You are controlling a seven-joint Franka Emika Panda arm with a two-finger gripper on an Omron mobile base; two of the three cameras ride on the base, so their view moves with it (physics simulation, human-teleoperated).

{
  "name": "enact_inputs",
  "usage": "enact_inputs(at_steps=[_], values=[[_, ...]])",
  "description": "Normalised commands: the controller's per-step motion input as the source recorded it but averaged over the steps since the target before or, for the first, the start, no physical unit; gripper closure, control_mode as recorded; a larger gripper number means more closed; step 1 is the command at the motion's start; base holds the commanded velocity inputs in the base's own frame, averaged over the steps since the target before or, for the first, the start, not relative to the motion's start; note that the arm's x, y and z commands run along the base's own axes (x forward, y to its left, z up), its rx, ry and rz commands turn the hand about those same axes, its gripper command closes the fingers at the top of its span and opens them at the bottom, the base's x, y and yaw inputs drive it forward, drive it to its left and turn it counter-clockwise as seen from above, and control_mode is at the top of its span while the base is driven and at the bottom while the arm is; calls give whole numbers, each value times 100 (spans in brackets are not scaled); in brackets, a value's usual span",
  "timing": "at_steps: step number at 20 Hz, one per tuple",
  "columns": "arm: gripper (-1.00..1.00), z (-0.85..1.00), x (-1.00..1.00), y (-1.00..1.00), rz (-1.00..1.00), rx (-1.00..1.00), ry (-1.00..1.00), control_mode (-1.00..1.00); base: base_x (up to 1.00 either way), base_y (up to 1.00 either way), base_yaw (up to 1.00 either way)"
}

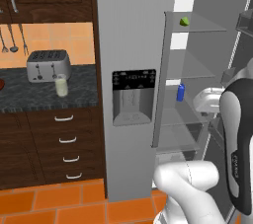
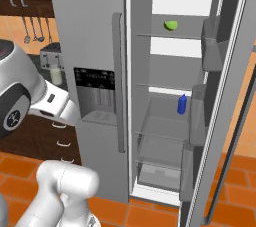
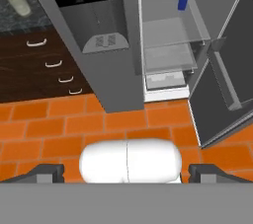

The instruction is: Grab a lemon wedge from the fridge and one ice cube from the ice bowl, and put them in the glass of lemonade.

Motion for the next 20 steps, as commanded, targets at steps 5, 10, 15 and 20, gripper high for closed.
enact_inputs(at_steps=[5, 10, 15, 20], values=[[-100, 0, 0, -2, -1, 0, 1, -100, 0, 0, 0], [-100, 0, 0, -2, 0, 0, 0, 100, 0, -7, 0], [-100, 0, 0, 0, 0, 0, 0, 100, 0, -85, -4], [-100, 0, 0, 0, 0, 0, 0, 100, 25, -30, -4]])
